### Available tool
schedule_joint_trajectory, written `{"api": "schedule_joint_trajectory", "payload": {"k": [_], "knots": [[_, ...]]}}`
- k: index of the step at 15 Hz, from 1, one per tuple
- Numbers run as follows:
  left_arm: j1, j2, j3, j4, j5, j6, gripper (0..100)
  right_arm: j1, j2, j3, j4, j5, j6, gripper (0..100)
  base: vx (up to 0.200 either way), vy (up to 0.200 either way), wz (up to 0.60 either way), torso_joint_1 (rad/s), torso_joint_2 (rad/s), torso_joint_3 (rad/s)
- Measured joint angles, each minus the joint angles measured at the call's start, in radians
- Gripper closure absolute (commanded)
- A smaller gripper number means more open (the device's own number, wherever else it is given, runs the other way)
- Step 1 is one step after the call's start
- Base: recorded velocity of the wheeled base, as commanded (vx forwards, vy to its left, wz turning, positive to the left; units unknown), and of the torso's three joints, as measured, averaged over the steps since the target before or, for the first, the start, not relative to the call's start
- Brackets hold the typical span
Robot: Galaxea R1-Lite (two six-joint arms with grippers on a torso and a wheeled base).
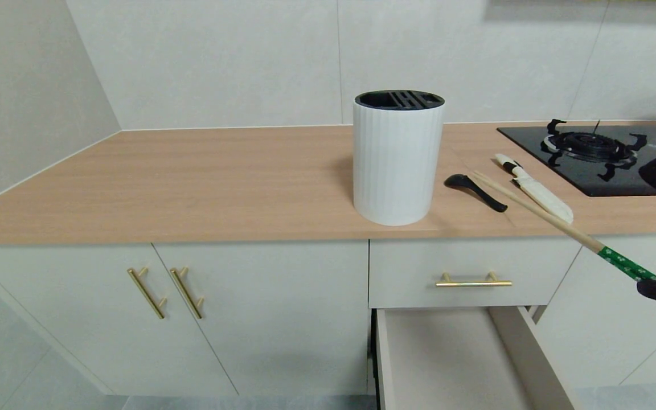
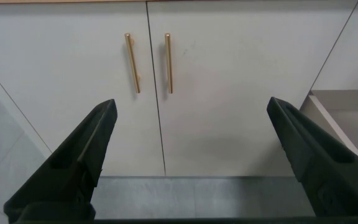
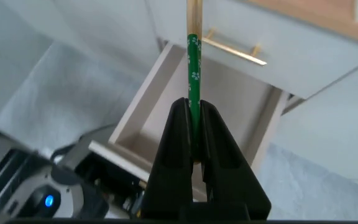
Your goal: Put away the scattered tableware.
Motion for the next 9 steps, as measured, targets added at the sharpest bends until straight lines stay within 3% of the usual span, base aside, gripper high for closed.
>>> {"api": "schedule_joint_trajectory", "payload": {"k": [3, 9], "knots": [[0.000, 0.000, 0.000, 0.000, 0.000, 0.000, 0, 0.041, 0.000, 0.040, -0.003, 0.014, -0.039, 100, 0.000, 0.000, 0.00, -0.011, 0.03, 0.017], [0.000, 0.000, 0.000, 0.000, 0.000, 0.000, 0, 0.050, 0.022, 0.084, -0.006, 0.052, -0.080, 100, 0.000, 0.000, 0.00, -0.154, 0.40, 0.244]]}}
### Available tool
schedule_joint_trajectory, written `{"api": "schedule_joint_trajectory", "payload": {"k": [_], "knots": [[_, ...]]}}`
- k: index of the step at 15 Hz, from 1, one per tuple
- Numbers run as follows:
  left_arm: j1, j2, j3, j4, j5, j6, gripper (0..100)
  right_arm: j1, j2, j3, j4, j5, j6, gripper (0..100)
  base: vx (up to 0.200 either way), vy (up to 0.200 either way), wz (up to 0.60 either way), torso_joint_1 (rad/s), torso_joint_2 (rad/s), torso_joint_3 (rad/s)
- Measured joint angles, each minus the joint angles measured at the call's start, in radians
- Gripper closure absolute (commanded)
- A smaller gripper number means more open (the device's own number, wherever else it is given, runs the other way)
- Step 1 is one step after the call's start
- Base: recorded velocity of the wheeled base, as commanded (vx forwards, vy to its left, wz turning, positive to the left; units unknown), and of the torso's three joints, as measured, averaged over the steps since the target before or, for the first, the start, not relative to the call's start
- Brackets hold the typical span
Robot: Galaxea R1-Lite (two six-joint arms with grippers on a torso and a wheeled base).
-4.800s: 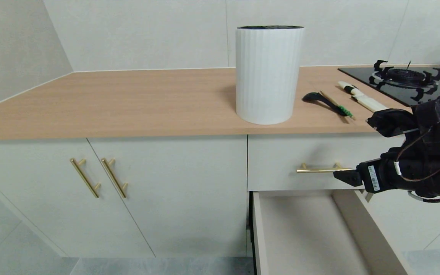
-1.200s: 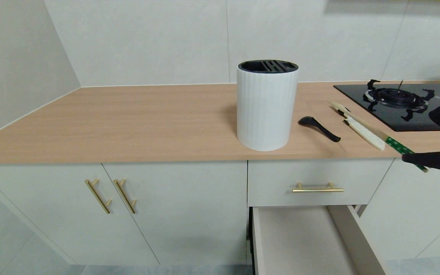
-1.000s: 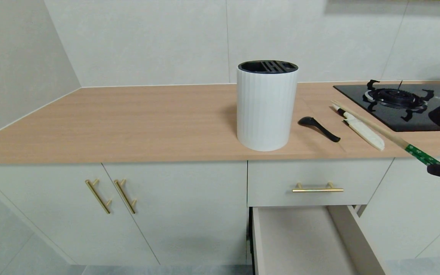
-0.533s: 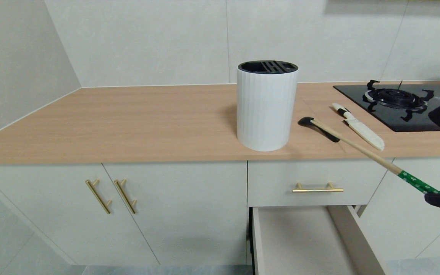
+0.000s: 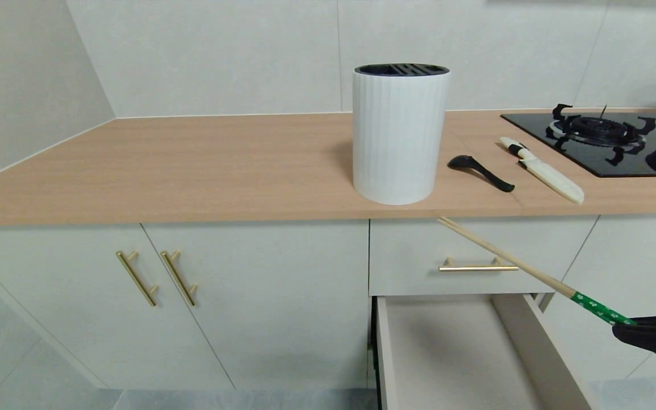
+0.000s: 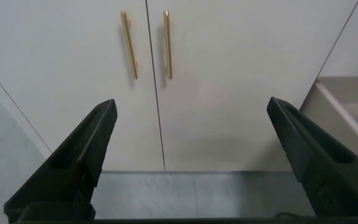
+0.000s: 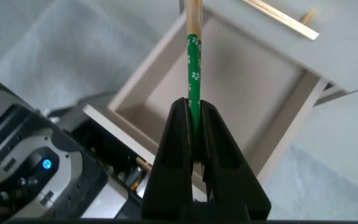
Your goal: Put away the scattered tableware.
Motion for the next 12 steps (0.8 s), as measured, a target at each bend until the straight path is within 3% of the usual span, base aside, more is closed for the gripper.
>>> {"api": "schedule_joint_trajectory", "payload": {"k": [7, 12], "knots": [[0.000, 0.000, 0.000, 0.001, 0.000, 0.000, 0, 0.020, 0.043, 0.024, -0.001, 0.003, -0.006, 100, 0.000, 0.000, 0.00, -0.141, 0.45, 0.308], [0.000, 0.000, 0.000, 0.001, 0.000, 0.000, 0, 0.021, 0.074, 0.048, -0.049, 0.004, -0.004, 100, 0.000, 0.000, 0.00, -0.029, 0.11, 0.081]]}}
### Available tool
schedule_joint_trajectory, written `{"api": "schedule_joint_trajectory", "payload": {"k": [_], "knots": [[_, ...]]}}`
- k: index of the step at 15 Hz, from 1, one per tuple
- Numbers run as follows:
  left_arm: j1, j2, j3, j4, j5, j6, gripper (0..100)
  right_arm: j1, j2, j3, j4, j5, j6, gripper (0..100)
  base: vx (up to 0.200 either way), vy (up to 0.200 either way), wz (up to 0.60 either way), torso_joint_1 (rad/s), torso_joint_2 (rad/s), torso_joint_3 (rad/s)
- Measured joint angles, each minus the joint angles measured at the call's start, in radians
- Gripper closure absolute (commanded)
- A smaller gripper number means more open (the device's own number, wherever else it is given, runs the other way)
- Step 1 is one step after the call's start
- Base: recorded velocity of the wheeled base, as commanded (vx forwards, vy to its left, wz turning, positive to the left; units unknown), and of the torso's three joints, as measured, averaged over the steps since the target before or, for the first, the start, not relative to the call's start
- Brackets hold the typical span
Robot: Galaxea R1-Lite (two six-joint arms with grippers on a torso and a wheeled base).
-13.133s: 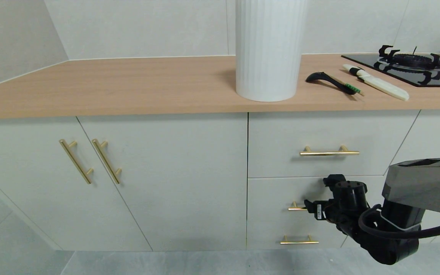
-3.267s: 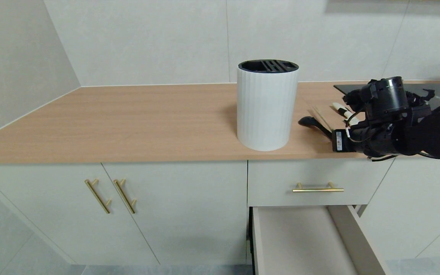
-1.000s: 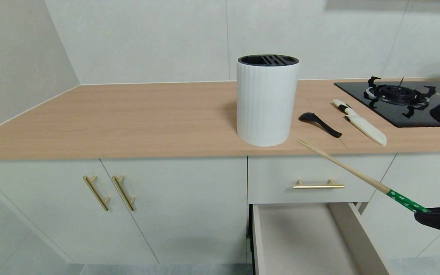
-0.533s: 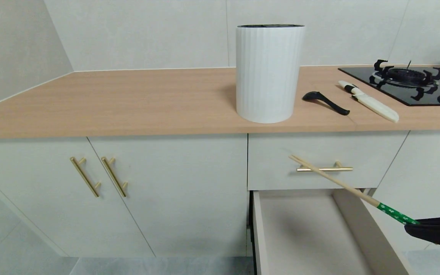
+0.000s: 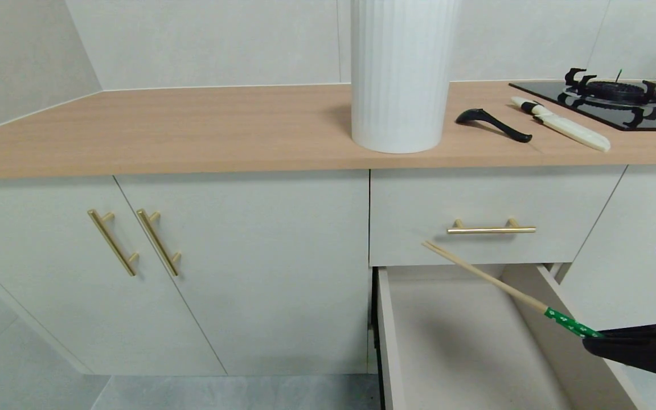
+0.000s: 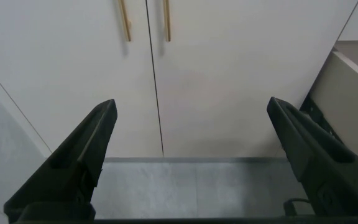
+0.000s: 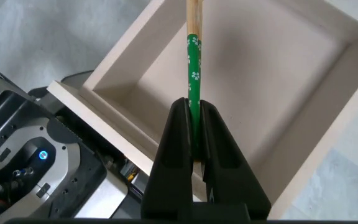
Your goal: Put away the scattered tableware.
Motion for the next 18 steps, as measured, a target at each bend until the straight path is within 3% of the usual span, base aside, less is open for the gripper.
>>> {"api": "schedule_joint_trajectory", "payload": {"k": [8, 13, 18], "knots": [[0.000, 0.000, 0.000, 0.000, 0.000, 0.000, 0, -0.005, 0.171, 0.005, -0.030, -0.017, 0.026, 100, 0.000, 0.000, 0.00, 0.000, 0.00, 0.000], [0.000, 0.000, 0.000, 0.000, 0.000, 0.000, 0, -0.008, 0.421, -0.059, -0.056, -0.064, 0.183, 100, 0.000, 0.000, 0.00, 0.000, 0.00, 0.000], [0.000, 0.000, 0.000, 0.000, 0.000, 0.000, 0, -0.013, 0.670, -0.087, -0.278, -0.070, 0.343, 100, 0.000, 0.000, 0.00, 0.000, 0.00, 0.000]]}}
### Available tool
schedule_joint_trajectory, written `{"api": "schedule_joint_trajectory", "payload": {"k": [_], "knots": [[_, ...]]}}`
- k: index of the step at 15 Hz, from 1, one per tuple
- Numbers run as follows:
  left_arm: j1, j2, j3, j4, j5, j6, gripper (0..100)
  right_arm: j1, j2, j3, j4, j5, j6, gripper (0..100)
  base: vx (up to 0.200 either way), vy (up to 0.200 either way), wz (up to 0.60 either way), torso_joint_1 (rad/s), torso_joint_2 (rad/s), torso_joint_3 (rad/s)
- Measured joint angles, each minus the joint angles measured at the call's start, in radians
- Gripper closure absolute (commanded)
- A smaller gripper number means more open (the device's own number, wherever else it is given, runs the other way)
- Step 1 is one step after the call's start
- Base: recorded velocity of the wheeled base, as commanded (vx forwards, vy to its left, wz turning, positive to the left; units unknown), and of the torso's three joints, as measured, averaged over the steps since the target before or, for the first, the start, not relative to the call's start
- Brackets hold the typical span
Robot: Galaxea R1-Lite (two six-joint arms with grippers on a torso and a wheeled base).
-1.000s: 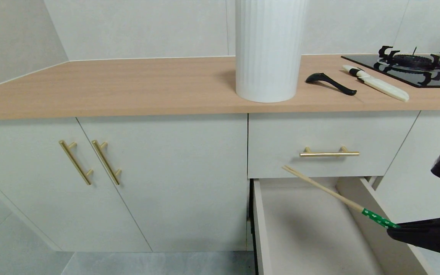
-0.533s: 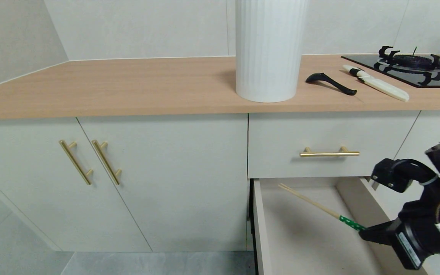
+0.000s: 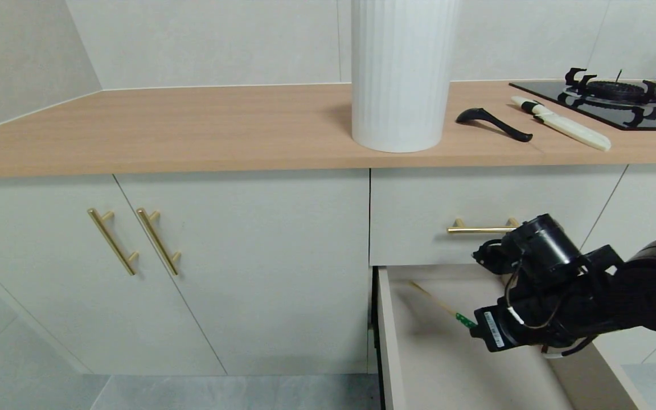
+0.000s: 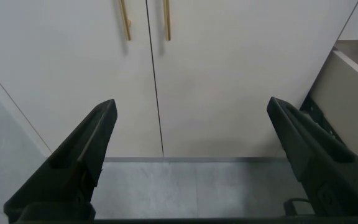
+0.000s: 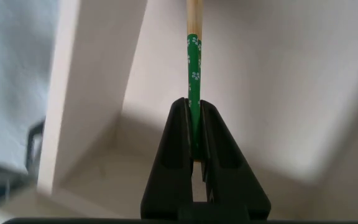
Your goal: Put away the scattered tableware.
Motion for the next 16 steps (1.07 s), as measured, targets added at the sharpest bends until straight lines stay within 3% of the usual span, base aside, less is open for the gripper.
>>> {"api": "schedule_joint_trajectory", "payload": {"k": [5, 11, 16], "knots": [[0.000, 0.000, 0.000, 0.000, 0.000, 0.000, 0, 0.000, 0.176, -0.005, -0.098, -0.004, 0.040, 100, 0.000, 0.000, 0.00, 0.000, 0.00, 0.000], [0.000, 0.000, 0.000, 0.000, 0.000, 0.000, 0, 0.024, 0.286, 0.010, -0.102, -0.010, 0.040, 100, 0.000, 0.000, 0.00, 0.000, 0.00, 0.000], [0.000, 0.000, 0.000, 0.000, 0.000, 0.000, 0, 0.044, 0.363, -0.030, -0.183, -0.029, 0.184, 100, 0.000, 0.000, 0.00, 0.000, 0.00, 0.000]]}}
